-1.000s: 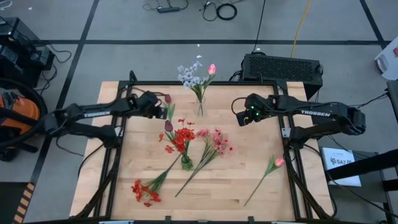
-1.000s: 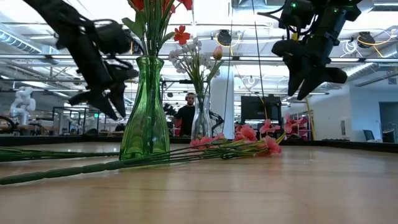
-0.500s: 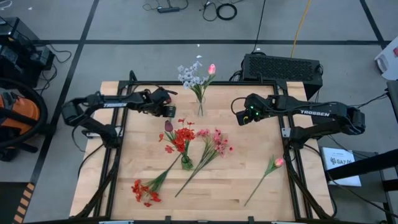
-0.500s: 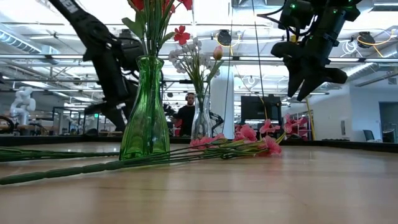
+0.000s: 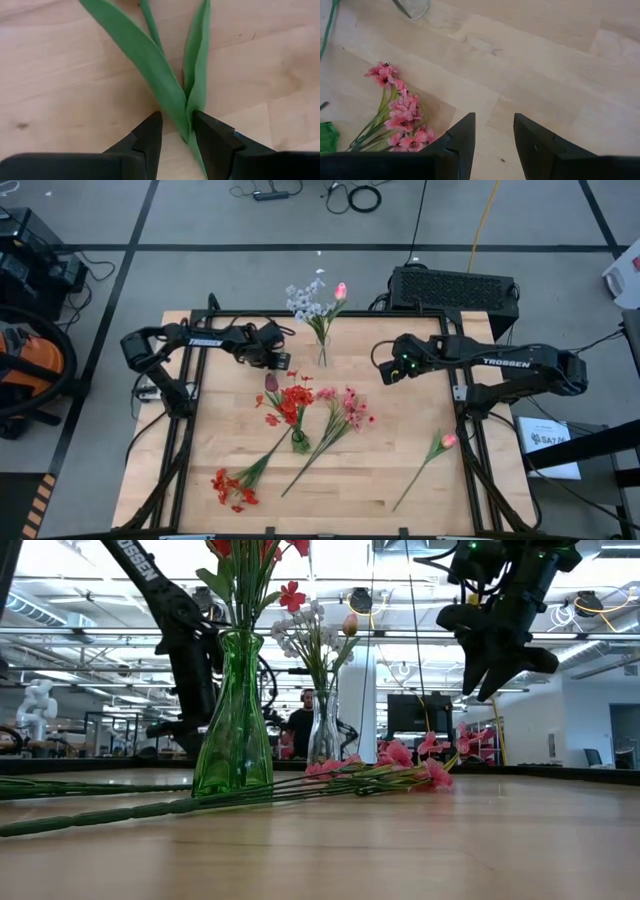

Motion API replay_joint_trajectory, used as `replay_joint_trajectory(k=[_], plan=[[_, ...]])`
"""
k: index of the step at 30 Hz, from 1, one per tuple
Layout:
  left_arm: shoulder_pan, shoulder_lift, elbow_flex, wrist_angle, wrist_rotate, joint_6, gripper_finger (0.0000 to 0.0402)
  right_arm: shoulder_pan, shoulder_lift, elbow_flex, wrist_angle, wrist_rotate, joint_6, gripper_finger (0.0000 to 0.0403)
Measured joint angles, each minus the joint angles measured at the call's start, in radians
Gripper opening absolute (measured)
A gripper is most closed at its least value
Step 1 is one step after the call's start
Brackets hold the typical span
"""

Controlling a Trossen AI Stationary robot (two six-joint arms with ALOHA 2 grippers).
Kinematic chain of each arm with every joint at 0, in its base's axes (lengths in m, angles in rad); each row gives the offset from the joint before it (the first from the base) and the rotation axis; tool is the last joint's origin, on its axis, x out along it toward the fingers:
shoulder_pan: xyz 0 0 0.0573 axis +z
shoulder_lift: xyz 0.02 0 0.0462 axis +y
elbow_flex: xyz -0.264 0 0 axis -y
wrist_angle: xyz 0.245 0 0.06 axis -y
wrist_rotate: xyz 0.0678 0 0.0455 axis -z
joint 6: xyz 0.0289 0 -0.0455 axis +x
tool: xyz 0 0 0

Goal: Sort flowers into vase by color
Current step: Put the red flower into the green flower vase

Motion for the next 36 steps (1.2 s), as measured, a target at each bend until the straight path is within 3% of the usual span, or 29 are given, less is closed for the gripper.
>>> replay_joint_trajectory(k=[5, 11, 18, 22, 27, 36], plan=[[0.0, 0.004, 0.0, -0.023, -0.004, 0.056, 0.0106, 0.027, 0.0, 0.0, 0.0, 0.045, 0.017, 0.0125], [0.005, -0.045, -0.005, -0.069, -0.014, 0.091, 0.0015, 0.061, 0.0, 0.0, -0.008, 0.035, 0.024, 0.0125], [-0.026, -0.213, -0.009, -0.208, -0.035, 0.096, 0.0004, 0.158, -0.001, -0.012, -0.14, 0.032, 0.104, 0.0125], [-0.115, -0.39, -0.008, -0.245, -0.113, 0.038, 0.0003, 0.247, -0.018, -0.089, -0.085, 0.03, 0.171, 0.0125], [-0.266, -0.618, -0.008, -0.252, -0.226, -0.059, 0.0002, 0.376, -0.069, -0.216, 0.136, 0.007, 0.26, 0.0125], [-0.568, -0.935, -0.007, -0.239, -0.548, -0.142, 0.0001, 0.544, -0.135, -0.359, 0.426, -0.015, 0.341, 0.0125]])
